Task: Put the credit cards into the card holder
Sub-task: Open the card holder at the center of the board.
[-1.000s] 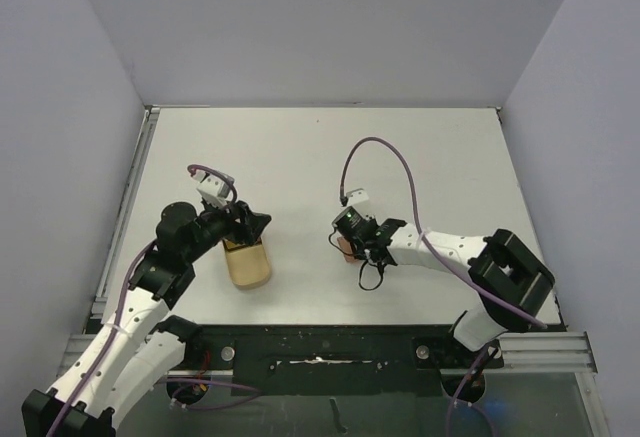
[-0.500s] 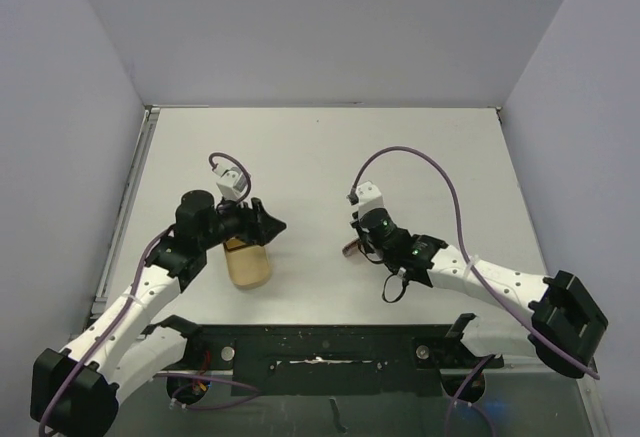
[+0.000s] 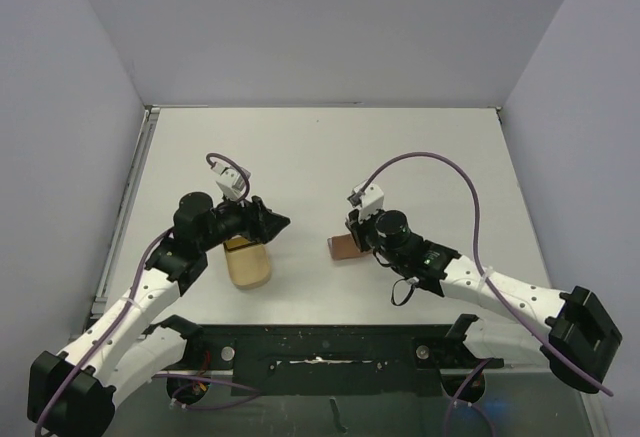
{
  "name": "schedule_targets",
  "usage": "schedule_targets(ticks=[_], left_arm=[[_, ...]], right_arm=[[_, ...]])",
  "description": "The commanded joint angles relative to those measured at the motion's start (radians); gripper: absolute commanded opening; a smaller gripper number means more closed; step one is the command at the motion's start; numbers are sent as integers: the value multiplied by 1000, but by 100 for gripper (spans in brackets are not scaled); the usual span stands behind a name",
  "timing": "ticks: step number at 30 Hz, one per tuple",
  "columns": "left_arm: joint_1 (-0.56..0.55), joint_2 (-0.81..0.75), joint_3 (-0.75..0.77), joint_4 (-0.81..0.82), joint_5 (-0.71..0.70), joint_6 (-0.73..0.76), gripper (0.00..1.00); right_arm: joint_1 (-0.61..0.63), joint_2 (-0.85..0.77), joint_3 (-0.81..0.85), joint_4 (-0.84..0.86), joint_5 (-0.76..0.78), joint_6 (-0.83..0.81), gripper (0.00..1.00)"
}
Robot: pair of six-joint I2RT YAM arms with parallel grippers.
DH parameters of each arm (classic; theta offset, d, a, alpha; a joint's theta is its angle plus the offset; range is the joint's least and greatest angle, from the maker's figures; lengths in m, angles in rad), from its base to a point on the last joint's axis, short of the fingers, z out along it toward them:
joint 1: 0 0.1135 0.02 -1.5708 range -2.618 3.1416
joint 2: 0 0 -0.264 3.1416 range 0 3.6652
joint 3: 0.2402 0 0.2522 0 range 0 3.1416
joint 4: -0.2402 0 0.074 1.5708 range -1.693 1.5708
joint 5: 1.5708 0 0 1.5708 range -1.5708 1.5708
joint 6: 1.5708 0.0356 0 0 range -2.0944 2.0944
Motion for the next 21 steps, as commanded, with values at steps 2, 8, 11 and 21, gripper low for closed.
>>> schedule_targets(ticks=[2,8,11,21], left_arm=[[-10,-38,18,-3,-72,45,60],[-13,-67,21,-53,-154,45,59],[-15,-74,25,-79,-175,42,59],[-33,-5,23,-35,-129,7,58]], right_arm=[[10,39,-23,242,-181,-34,0],[3,210,86,290,-315,-167,0],[4,260,132,277,-354,-204,0],[-5,92,-46,172,-81,-51,0]])
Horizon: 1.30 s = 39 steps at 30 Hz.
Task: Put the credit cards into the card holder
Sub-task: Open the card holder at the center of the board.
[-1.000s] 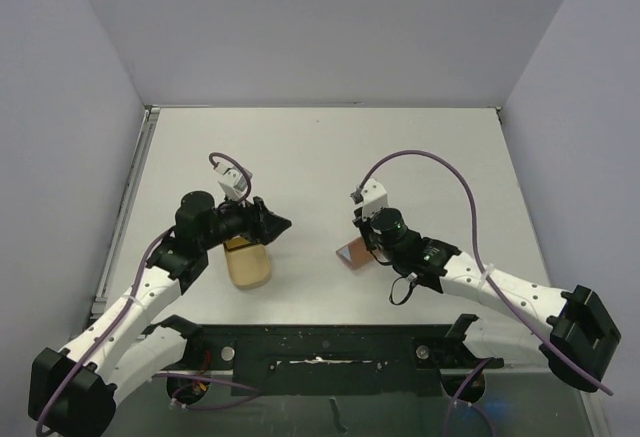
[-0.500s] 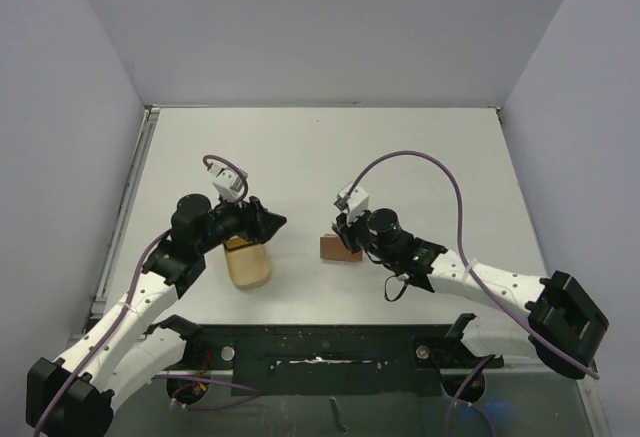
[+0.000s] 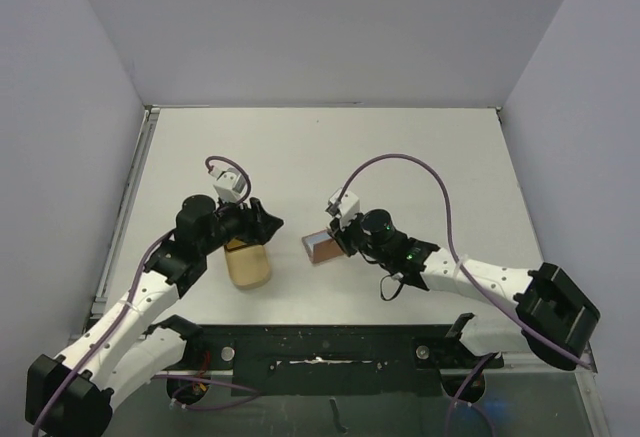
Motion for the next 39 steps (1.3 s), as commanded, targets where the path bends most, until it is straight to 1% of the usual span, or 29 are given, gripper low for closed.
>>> schedule_targets(ticks=[1,5,10,13,17,20,24,28,33,39], left_arm=[[-24,39,21,96,22,-33,57],[-86,94,46,119,-52,-37,56],[-214,204,110,117,-184,-29,55],[-279,268,133,136,-208,-68,55],[-303,350,143,179,-217,-161,55],[-307,402,146,189,-247,-193,56],[-311,451,146,219,-256,-221,56],[-311,515,116,288,-262,-273,57],[-313,607,101,373,-213,-351,59],[-317,701,82,440,-209,-408,59]], right_arm=[[-9,-154,-91,-35,212,115,0],[-20,-248,-160,-129,349,264,0],[-49,-309,-220,-233,456,466,0],[-88,-320,-244,-255,439,548,0],[-140,-323,-269,-260,397,638,0],[-179,-319,-286,-256,372,674,0],[-223,-304,-292,-253,337,675,1],[-244,-288,-298,-234,299,679,1],[-269,-239,-297,-242,291,714,1],[-276,-229,-319,-212,273,734,1]])
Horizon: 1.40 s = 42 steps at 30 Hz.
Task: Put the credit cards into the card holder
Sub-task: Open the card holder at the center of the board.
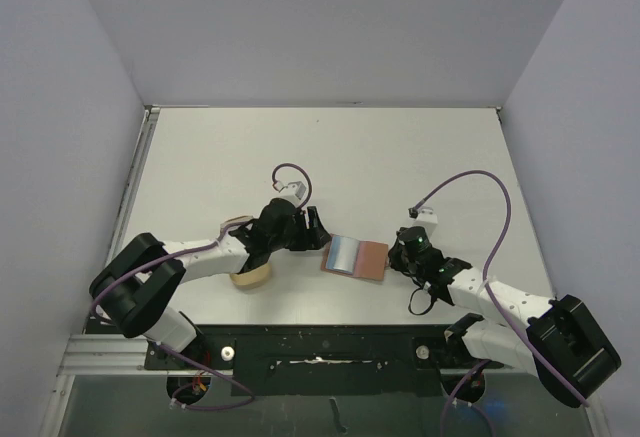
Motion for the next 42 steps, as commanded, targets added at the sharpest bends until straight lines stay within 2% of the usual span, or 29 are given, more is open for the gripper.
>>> schedule_targets(ticks=[1,4,12,16,27,31,34,38,40,42], left_arm=[[-10,54,-4,126,18,-63,59],[-23,92,-4,154,24,-81,59],[-31,168,-68,374,144,-195,59],[-39,175,-13,307,204,-216,56],[-71,125,-66,537,219,-316,52],[-79,143,-58,522,211,-300,50],[-82,153,-37,465,202,-260,43],[-85,145,-12,360,182,-193,26],[-86,136,-12,349,174,-177,16],[-87,126,-12,339,165,-168,2]], right_arm=[[-7,-4,-8,55,-3,35,1],[-11,-12,-10,48,11,36,1],[-17,-1,-24,62,4,50,2],[-17,-27,-44,87,-8,44,3],[-17,-37,-68,88,-15,86,3],[-17,-41,-79,91,-18,98,4],[-18,-50,-80,88,-18,99,4],[-17,-68,-26,5,-3,48,8],[-17,-84,40,-87,-2,17,17],[-15,-109,110,-168,-29,-15,31]])
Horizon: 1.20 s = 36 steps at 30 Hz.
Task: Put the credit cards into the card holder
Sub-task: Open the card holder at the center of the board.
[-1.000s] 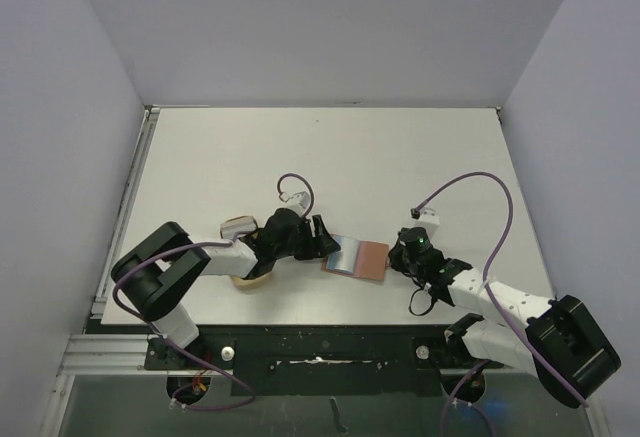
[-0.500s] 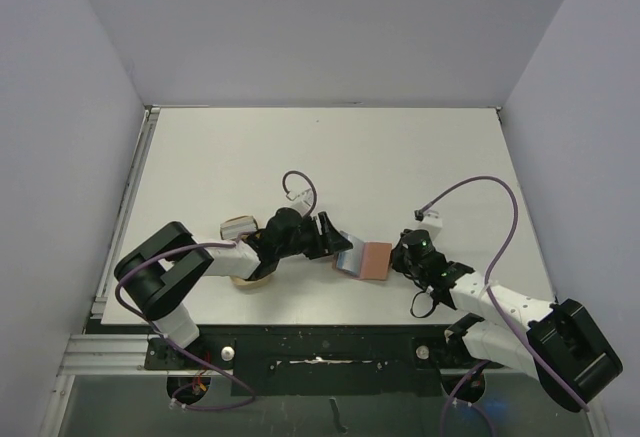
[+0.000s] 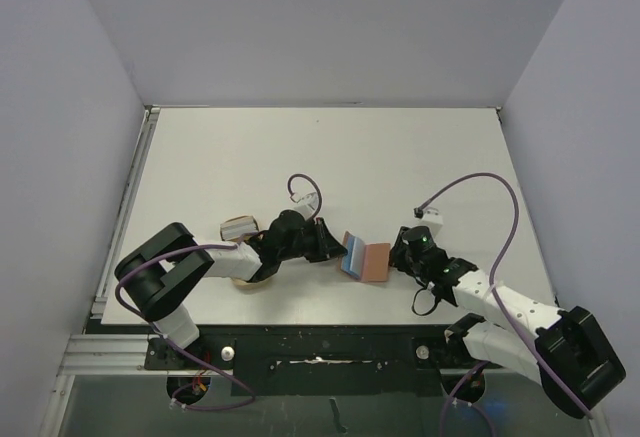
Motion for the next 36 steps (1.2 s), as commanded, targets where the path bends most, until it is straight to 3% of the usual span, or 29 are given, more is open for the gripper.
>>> schedule_targets(ticks=[1,3,7,15,21,36], left_arm=[[-8,-40,39,-19,-21,64,0],[-7,-53,39,-48,-22,74,0],[-9,-92,40,-104,-40,82,0],[-22,-229,-29,-157,-178,49,0],[-25,-301,-78,-164,-237,22,0],[-27,-323,-141,-148,-264,-13,0]], right_arm=[[0,-61,151,-142,-43,-79,38],[0,-69,200,-201,-85,-88,47],[5,-64,272,-215,-167,-70,55],[113,-26,319,-94,-178,-2,57],[161,115,295,57,-247,32,58],[212,305,252,226,-338,54,72]])
